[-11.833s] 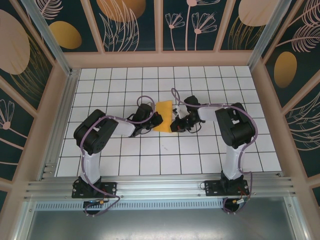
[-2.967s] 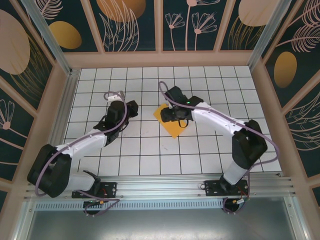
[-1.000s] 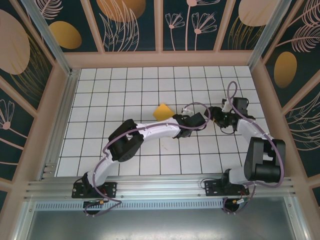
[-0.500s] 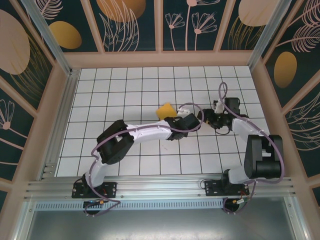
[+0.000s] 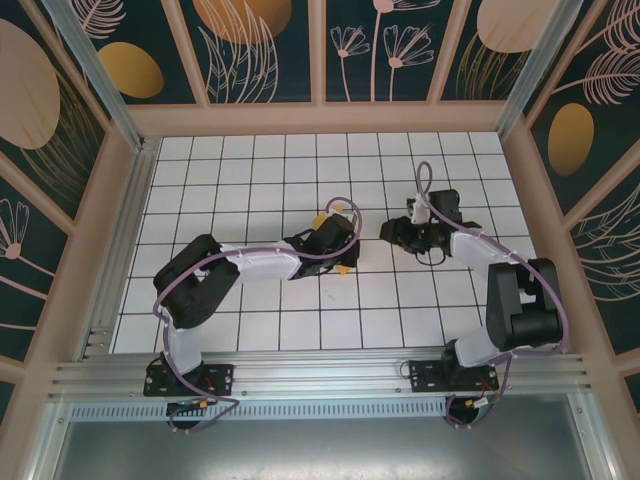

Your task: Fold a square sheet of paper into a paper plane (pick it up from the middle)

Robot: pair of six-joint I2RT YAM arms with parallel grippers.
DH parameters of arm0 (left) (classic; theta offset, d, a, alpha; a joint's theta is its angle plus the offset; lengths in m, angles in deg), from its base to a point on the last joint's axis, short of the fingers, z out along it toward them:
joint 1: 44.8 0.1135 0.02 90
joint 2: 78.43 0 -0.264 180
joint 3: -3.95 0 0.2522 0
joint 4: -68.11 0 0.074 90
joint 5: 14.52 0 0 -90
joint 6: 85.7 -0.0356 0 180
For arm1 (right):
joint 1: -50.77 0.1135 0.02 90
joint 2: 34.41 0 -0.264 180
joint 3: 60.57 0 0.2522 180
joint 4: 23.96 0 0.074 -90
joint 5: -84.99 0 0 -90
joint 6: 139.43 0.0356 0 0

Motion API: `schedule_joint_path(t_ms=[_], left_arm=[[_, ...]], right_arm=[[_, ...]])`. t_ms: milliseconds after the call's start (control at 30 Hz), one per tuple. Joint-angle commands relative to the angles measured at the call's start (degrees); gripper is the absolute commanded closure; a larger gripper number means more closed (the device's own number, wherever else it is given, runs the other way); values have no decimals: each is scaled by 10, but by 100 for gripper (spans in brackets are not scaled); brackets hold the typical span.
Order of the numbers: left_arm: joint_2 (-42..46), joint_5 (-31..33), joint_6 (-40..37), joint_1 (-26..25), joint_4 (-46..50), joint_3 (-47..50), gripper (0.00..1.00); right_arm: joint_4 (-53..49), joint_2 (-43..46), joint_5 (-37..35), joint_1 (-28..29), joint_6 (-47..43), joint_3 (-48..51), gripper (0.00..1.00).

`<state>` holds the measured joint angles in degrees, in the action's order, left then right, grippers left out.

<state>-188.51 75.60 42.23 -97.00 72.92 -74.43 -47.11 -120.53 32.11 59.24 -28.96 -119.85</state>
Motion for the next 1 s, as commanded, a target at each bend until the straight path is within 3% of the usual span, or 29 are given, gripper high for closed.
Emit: schedule_joint_path(t_ms=[0, 433, 967], left_arm=[[1, -91, 7, 12, -89, 30, 91], [9, -153, 15, 55, -167, 85, 89], [-12, -221, 16, 92, -200, 106, 87]], right_arm=[[-2, -15, 0, 13, 8, -23, 59], [6, -54, 6, 54, 24, -60, 81], [24, -126, -7, 89, 48, -111, 85]])
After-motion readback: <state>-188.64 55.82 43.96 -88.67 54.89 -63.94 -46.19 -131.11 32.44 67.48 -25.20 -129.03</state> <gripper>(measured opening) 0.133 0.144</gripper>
